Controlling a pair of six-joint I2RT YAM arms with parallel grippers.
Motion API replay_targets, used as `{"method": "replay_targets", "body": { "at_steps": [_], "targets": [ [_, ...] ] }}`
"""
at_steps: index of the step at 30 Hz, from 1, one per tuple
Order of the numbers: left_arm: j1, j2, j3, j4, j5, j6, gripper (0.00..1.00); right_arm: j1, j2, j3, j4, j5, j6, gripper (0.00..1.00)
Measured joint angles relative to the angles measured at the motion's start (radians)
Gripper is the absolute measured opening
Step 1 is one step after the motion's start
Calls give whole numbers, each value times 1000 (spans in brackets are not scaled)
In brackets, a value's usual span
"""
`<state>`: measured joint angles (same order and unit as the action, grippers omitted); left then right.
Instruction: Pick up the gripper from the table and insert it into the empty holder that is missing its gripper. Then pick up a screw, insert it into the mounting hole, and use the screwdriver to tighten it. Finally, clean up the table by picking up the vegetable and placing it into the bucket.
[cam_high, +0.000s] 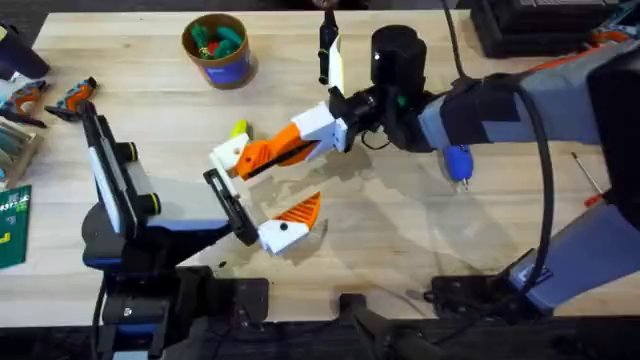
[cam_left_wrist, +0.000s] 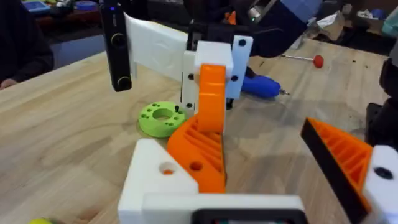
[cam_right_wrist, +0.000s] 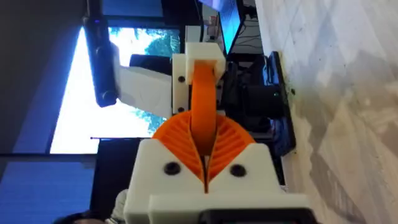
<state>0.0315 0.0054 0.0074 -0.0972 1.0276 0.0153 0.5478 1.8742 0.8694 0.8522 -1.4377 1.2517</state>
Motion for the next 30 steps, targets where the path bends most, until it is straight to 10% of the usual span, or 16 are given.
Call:
{"method": "replay_targets", "body": {
  "at_steps": [30],
  "targets": [
    [0, 0, 0, 1, -14, 4, 986, -3, 124, 163, -23, -80, 6, 11]
  ]
}}
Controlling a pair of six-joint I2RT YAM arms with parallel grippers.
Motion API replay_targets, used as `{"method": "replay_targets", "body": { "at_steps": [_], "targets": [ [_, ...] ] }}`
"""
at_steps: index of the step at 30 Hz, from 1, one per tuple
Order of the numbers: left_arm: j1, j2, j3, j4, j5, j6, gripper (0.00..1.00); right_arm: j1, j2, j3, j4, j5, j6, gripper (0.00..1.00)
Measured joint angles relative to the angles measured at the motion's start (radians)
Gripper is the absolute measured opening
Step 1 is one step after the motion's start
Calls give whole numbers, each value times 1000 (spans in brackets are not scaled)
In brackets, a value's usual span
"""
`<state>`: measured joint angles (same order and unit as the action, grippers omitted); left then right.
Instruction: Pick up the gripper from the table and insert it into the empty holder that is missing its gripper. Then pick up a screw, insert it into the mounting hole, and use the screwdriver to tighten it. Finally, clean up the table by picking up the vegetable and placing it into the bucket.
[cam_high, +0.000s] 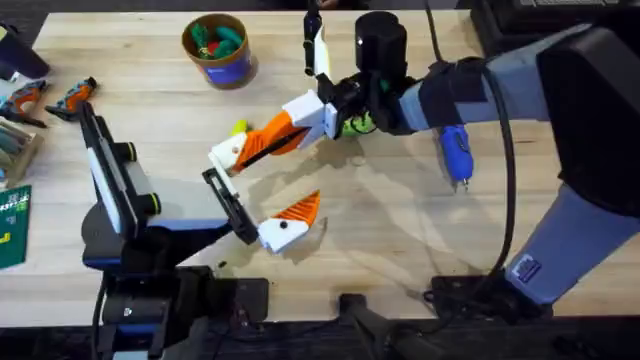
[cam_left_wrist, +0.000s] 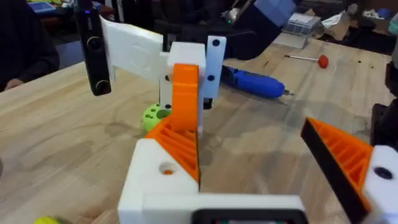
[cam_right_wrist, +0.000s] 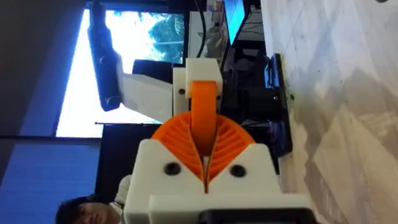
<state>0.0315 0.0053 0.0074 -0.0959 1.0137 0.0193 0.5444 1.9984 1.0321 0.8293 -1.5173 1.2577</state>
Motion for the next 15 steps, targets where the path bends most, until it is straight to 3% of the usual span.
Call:
{"method": "replay_targets", "body": {
  "at_steps": [15],
  "targets": [
    [1, 0, 0, 3, -21, 3, 986, 11, 9, 18, -6, 12, 1, 11]
  ]
}}
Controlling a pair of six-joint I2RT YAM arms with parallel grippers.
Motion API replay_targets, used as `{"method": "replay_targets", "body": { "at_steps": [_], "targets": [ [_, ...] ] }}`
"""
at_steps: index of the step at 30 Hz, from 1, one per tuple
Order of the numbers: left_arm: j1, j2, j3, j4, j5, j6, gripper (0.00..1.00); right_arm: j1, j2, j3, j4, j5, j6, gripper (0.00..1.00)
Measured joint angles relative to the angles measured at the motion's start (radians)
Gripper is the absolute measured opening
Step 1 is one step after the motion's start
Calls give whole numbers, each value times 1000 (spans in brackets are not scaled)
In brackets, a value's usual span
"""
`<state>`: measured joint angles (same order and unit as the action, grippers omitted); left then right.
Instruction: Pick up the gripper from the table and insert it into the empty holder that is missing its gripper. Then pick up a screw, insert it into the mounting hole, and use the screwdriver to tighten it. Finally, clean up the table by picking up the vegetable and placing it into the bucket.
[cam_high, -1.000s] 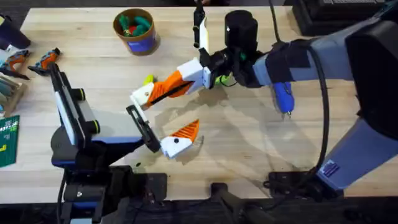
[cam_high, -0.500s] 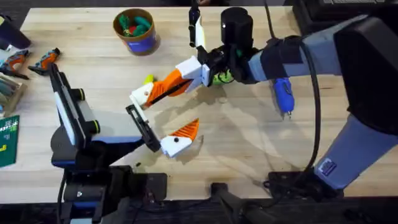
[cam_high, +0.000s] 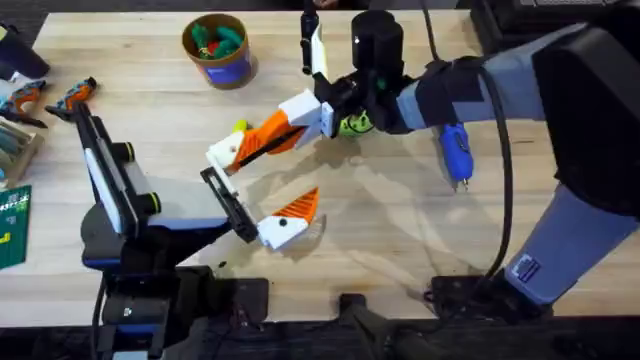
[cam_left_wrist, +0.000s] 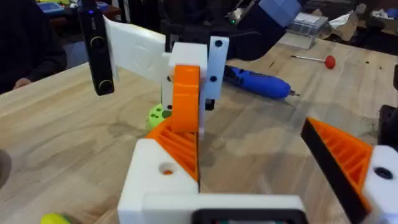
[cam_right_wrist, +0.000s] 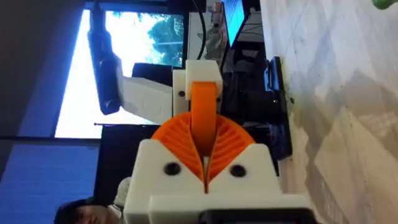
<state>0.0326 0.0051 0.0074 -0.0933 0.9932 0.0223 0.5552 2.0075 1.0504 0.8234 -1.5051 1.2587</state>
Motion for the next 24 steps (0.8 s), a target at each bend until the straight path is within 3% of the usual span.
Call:
{"method": "replay_targets", "body": {
  "at_steps": [24],
  "targets": [
    [6, 0, 1, 1, -22, 0, 986, 27, 0, 9, -1, 50, 2, 9]
  ]
}}
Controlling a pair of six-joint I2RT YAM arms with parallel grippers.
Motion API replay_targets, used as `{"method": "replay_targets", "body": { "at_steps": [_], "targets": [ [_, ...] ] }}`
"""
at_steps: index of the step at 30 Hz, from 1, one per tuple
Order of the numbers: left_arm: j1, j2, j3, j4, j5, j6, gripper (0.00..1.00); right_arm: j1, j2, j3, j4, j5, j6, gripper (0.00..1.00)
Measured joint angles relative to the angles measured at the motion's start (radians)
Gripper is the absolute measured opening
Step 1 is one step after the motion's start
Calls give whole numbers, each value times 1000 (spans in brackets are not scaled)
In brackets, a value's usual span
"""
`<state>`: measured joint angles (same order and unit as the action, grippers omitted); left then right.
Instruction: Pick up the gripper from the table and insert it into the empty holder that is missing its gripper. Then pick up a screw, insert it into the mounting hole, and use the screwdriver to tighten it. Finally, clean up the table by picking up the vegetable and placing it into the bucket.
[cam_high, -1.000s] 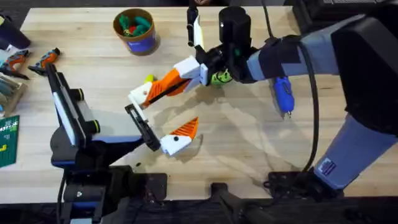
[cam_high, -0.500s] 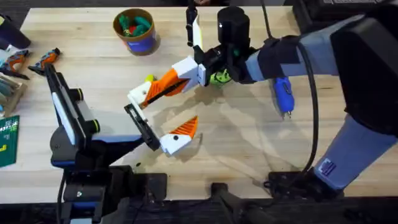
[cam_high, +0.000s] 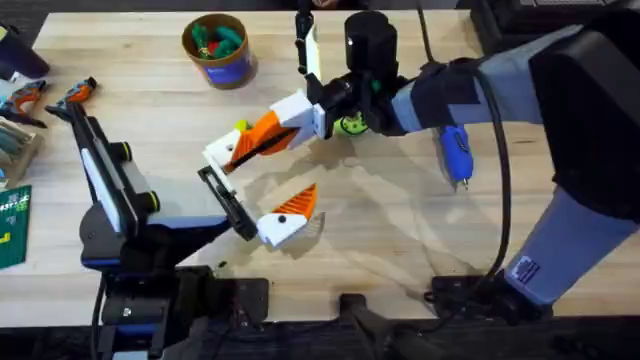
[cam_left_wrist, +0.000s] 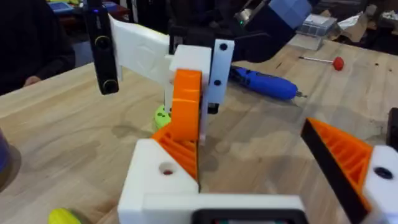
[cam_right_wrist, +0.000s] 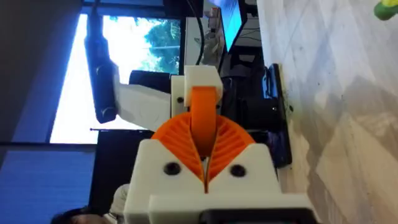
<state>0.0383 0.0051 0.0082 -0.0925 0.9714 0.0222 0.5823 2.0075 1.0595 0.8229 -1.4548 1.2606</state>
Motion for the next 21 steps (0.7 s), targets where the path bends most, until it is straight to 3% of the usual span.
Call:
{"method": "replay_targets", "body": {
  "at_steps": [9, 10, 15, 17, 21],
  "targets": [
    [0, 0, 0, 0, 0, 0, 986, 0, 0, 0, 0, 0, 0, 10],
    [0, 0, 0, 0, 0, 0, 986, 0, 0, 0, -1, 0, 2, 52],
    [-6, 0, 1, -4, 27, -1, 985, 6, 0, 6, 1, 36, 2, 775],
    [-6, 0, 1, -5, 30, -1, 986, 7, 0, 6, 3, 41, 0, 835],
    [-6, 0, 1, -5, 31, -1, 986, -14, -1, 6, 3, 45, -2, 846]
  ]
}}
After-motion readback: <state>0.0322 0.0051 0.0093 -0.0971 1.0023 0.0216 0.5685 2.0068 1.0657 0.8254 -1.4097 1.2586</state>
